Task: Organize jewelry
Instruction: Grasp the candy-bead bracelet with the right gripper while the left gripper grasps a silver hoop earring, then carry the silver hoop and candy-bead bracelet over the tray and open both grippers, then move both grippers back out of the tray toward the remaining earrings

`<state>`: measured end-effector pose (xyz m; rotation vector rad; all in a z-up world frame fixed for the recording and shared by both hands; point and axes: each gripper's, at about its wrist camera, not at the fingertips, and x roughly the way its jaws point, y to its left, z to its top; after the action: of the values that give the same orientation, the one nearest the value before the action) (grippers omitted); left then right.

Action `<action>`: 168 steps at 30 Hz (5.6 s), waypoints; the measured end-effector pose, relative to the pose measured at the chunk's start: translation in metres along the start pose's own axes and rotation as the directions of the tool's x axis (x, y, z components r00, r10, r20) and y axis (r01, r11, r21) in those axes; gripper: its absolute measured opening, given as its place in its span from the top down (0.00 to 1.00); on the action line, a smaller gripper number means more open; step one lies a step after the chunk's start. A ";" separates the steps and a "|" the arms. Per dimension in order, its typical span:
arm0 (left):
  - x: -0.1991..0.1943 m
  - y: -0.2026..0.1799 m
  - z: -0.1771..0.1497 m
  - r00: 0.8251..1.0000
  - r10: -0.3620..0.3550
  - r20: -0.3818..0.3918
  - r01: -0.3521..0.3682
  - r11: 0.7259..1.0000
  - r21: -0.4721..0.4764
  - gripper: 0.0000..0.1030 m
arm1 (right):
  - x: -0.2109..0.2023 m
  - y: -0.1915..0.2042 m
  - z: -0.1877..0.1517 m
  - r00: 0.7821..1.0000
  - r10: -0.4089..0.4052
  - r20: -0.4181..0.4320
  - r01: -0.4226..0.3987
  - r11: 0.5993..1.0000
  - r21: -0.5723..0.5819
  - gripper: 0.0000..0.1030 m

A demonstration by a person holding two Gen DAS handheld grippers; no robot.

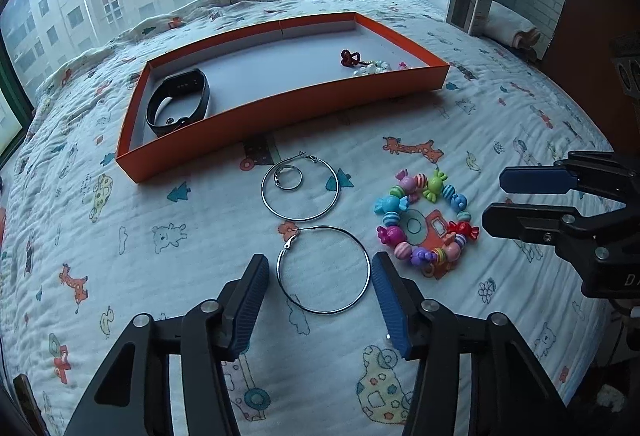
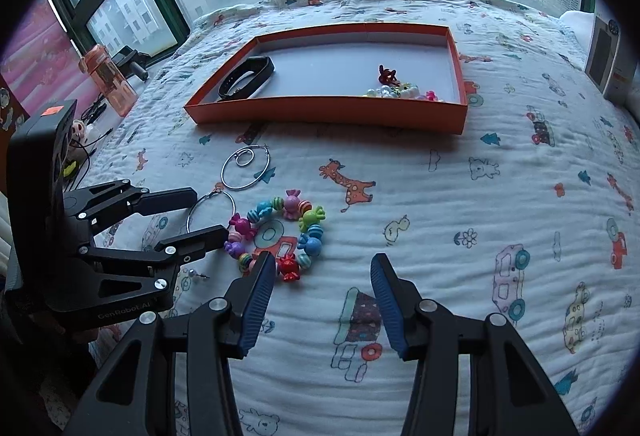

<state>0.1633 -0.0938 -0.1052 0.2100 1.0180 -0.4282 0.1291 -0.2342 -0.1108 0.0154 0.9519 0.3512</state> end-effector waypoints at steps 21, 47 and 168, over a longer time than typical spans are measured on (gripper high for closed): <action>-0.006 0.017 -0.004 1.000 -0.008 0.018 0.009 0.999 -0.044 0.49 | 0.032 0.021 0.018 0.998 -0.021 -0.061 0.010 0.984 -0.176 0.67; -0.037 0.026 0.004 0.996 -0.007 0.087 0.014 0.997 -0.075 0.49 | 0.012 0.033 0.025 0.997 -0.078 -0.004 0.075 0.972 -0.224 0.78; -0.101 0.079 0.040 0.946 0.271 0.177 -0.205 0.924 -0.322 0.18 | -0.016 0.029 0.036 0.994 -0.067 0.081 0.077 0.989 -0.127 0.49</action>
<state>0.1835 -0.0126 0.0001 0.0112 0.8148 -0.0666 0.1409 -0.2061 -0.0725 -0.1230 0.8498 0.3431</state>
